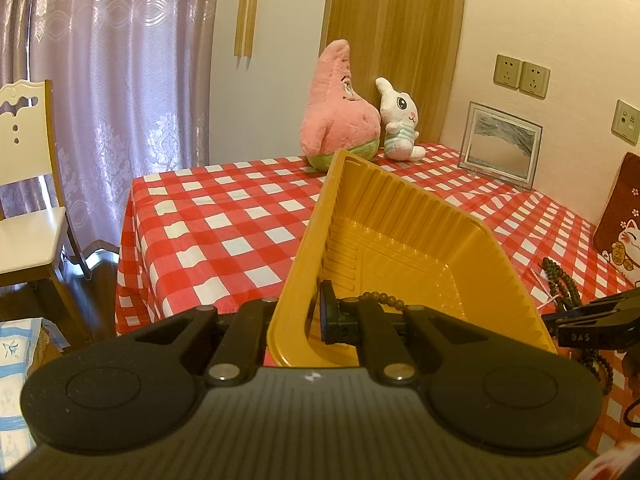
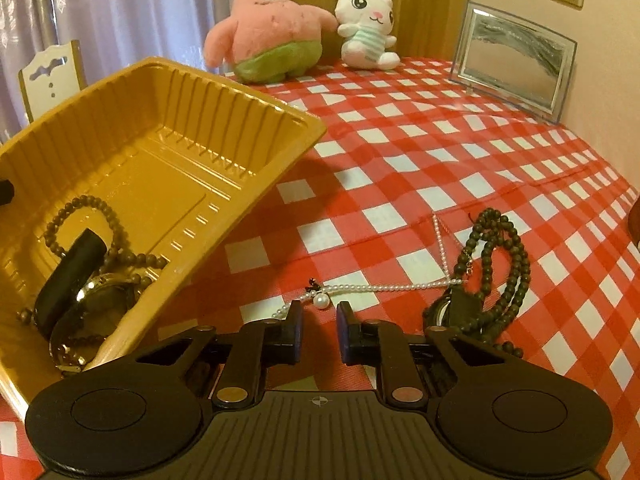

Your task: Organize jewelry

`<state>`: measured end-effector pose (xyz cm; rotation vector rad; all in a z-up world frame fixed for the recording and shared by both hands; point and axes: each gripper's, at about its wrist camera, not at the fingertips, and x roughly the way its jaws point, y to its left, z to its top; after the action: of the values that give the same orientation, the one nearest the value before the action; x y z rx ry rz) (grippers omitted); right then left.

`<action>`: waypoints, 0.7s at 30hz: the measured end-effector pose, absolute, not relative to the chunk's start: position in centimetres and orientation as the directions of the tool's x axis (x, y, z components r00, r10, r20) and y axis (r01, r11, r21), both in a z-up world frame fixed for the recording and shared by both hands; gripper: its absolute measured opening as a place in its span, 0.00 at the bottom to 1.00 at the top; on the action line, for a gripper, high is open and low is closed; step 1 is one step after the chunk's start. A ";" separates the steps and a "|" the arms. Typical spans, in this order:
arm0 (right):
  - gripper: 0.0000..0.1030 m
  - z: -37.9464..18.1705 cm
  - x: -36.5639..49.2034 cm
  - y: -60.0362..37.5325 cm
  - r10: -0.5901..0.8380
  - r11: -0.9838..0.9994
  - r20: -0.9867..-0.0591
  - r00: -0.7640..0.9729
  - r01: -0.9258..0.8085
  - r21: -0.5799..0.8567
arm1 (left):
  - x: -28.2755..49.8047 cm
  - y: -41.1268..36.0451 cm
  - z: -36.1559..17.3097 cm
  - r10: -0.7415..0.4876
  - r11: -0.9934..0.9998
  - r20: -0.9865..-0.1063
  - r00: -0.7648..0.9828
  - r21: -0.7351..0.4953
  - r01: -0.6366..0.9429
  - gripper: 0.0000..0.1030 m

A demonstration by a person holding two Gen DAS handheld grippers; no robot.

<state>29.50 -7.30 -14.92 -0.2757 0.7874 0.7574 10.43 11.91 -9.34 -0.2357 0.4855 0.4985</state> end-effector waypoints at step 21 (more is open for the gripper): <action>0.01 -14.2 26.4 -8.0 0.507 0.709 -0.728 0.461 -0.703 0.048 | 10.6 12.0 -9.4 0.400 0.853 -0.500 0.768 -0.103 -0.512 0.08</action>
<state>26.43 -8.01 -14.18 -0.2763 0.7925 0.7560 10.62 12.03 -9.41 -0.2405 0.4849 0.5001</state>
